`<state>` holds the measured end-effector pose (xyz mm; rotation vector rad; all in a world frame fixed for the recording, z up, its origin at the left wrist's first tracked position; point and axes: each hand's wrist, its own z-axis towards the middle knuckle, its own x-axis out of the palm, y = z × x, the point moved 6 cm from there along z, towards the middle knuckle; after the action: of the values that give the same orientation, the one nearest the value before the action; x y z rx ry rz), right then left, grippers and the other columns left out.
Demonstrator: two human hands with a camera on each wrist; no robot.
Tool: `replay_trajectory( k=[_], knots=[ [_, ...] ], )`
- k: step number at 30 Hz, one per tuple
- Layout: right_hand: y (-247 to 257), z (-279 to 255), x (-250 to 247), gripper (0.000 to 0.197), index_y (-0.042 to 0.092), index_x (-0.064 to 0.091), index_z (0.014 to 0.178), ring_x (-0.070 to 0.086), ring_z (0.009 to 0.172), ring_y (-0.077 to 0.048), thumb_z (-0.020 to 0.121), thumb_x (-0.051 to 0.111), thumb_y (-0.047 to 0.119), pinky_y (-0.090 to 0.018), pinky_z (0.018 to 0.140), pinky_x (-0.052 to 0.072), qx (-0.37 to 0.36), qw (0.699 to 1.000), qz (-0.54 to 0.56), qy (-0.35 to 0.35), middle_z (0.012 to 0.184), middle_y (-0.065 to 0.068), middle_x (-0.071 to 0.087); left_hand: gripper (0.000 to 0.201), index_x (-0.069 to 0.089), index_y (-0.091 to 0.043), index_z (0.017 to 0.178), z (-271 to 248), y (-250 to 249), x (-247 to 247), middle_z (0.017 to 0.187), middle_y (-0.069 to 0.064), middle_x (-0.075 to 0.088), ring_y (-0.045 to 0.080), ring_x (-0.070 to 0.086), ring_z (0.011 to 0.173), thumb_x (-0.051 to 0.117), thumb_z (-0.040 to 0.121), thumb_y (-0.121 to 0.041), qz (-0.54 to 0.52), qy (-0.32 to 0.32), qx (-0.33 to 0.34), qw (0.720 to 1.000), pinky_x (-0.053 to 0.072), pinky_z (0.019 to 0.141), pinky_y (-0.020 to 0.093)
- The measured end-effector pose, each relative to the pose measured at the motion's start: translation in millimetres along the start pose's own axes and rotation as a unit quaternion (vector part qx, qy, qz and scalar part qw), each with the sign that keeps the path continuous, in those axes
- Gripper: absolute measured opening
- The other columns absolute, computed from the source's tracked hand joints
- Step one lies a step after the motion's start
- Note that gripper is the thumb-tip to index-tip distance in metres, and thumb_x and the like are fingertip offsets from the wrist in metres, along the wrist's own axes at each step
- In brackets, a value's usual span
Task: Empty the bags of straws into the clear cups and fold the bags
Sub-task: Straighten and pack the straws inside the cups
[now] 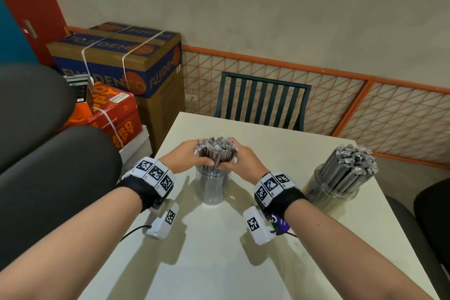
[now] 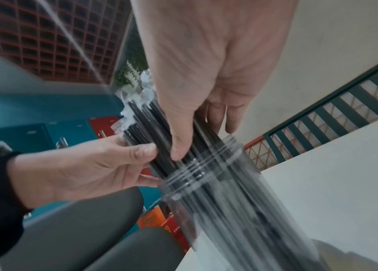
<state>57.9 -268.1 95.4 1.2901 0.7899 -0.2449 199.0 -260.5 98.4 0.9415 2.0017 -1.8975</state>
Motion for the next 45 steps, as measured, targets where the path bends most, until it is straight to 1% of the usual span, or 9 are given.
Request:
replay_trajectory(
  k=[5, 14, 19, 26, 29, 31, 35, 42, 45],
  knots=[
    [-3, -1, -4, 0.077, 0.015, 0.038, 0.136, 0.053, 0.121, -0.021, 0.071, 0.08, 0.013, -0.032, 0.103, 0.042, 0.032, 0.999, 0.038, 0.022, 0.131, -0.007, 0.057, 0.075, 0.042, -0.02, 0.131, 1, 11, -4, 0.134, 0.005, 0.047, 0.022, 0.04, 0.126, 0.08, 0.068, -0.033, 0.025, -0.009, -0.046, 0.999, 0.034, 0.109, 0.044],
    [-6, -16, -6, 0.095, 0.015, 0.022, 0.147, 0.036, 0.137, -0.022, 0.072, 0.08, 0.015, -0.036, 0.114, 0.03, 0.077, 0.994, 0.045, 0.057, 0.149, -0.008, 0.039, 0.073, 0.032, -0.013, 0.139, -17, 11, -3, 0.127, -0.009, 0.038, 0.007, 0.033, 0.12, 0.073, 0.078, -0.021, 0.018, 0.004, -0.06, 0.998, 0.025, 0.096, 0.023],
    [-5, -26, -9, 0.095, 0.013, 0.021, 0.147, 0.03, 0.141, -0.023, 0.073, 0.079, 0.015, -0.037, 0.115, 0.028, 0.095, 0.993, 0.049, 0.047, 0.152, -0.008, 0.033, 0.086, 0.027, -0.023, 0.142, -31, 13, -3, 0.147, -0.001, 0.037, 0.014, 0.034, 0.133, 0.076, 0.073, -0.035, 0.014, 0.016, -0.057, 0.998, 0.026, 0.11, 0.034],
    [2, -21, 3, 0.098, 0.011, 0.016, 0.147, 0.036, 0.136, -0.022, 0.071, 0.079, 0.007, -0.025, 0.105, 0.028, 0.1, 0.992, 0.068, 0.037, 0.147, -0.008, 0.038, 0.103, 0.017, -0.015, 0.144, -31, 2, 7, 0.142, 0.0, 0.039, 0.018, 0.038, 0.131, 0.078, 0.067, -0.044, -0.078, -0.054, -0.06, 0.994, 0.028, 0.108, 0.031],
    [6, -12, 11, 0.105, 0.011, 0.014, 0.148, 0.037, 0.136, -0.026, 0.067, 0.08, -0.001, -0.033, 0.111, 0.031, 0.099, 0.987, 0.119, 0.05, 0.145, -0.011, 0.039, 0.125, 0.011, -0.023, 0.146, -21, 2, 18, 0.146, 0.003, 0.038, 0.023, 0.035, 0.135, 0.078, 0.05, -0.065, -0.064, -0.116, -0.062, 0.989, 0.027, 0.113, 0.048],
    [7, -5, 13, 0.103, 0.013, 0.019, 0.145, 0.043, 0.132, -0.028, 0.063, 0.08, 0.0, -0.046, 0.111, 0.036, 0.086, 0.984, 0.142, 0.062, 0.141, -0.013, 0.044, 0.106, 0.017, -0.018, 0.145, -14, 0, 19, 0.14, 0.004, 0.042, 0.023, 0.036, 0.132, 0.077, 0.064, -0.051, -0.061, -0.162, -0.06, 0.983, 0.025, 0.112, 0.046],
    [12, 4, 3, 0.075, 0.008, 0.041, 0.134, 0.055, 0.116, -0.02, 0.068, 0.075, -0.003, -0.033, 0.102, 0.044, 0.061, 0.989, 0.118, 0.071, 0.125, -0.007, 0.058, 0.054, 0.046, -0.016, 0.13, -7, -2, 15, 0.128, 0.005, 0.058, 0.025, 0.05, 0.122, 0.066, 0.083, -0.031, -0.045, -0.168, -0.027, 0.984, 0.032, 0.109, 0.044],
    [25, 14, -23, 0.06, 0.011, 0.055, 0.123, 0.059, 0.114, -0.019, 0.069, 0.077, 0.002, -0.038, 0.103, 0.044, 0.011, 0.995, 0.07, 0.064, 0.12, -0.006, 0.064, 0.039, 0.055, -0.014, 0.125, -12, -25, -18, 0.109, -0.006, 0.058, 0.006, 0.052, 0.098, 0.062, 0.087, -0.014, 0.0, -0.028, 0.07, 0.997, 0.04, 0.073, 0.002],
    [17, 9, -17, 0.066, 0.015, 0.05, 0.129, 0.053, 0.12, -0.021, 0.07, 0.077, 0.003, -0.034, 0.104, 0.04, 0.019, 0.995, -0.032, 0.091, 0.127, -0.005, 0.059, 0.041, 0.056, -0.015, 0.123, -11, -15, -10, 0.113, -0.003, 0.059, 0.01, 0.051, 0.102, 0.066, 0.084, -0.013, 0.051, 0.041, 0.037, 0.997, 0.039, 0.085, 0.015]
  ],
)
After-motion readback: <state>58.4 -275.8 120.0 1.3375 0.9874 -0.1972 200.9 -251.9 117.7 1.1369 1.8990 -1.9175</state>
